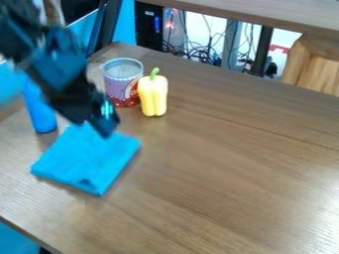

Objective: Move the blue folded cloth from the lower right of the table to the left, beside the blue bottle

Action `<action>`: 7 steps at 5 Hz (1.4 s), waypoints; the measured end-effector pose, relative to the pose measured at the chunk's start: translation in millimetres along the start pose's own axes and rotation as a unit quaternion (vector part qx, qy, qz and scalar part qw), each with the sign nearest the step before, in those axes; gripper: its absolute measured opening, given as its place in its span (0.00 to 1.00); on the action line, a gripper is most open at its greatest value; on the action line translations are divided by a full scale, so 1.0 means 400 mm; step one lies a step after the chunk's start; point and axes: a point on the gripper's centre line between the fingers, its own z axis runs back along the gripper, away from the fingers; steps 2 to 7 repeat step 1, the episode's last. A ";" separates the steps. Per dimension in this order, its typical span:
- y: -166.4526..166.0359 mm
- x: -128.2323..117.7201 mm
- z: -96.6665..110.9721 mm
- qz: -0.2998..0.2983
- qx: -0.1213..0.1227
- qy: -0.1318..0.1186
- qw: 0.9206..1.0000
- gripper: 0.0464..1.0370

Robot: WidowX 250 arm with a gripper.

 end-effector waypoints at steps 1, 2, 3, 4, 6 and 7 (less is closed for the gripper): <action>0.002 0.026 0.121 -0.027 0.024 0.089 0.995 0.96; 0.002 0.026 0.121 -0.027 0.024 0.089 0.995 0.96; 0.002 0.026 0.121 -0.027 0.024 0.089 0.995 0.96; 0.002 0.026 0.121 -0.027 0.024 0.089 0.995 0.96; 0.002 0.026 0.121 -0.027 0.024 0.089 0.995 0.96; 0.002 0.026 0.121 -0.027 0.024 0.089 0.995 0.96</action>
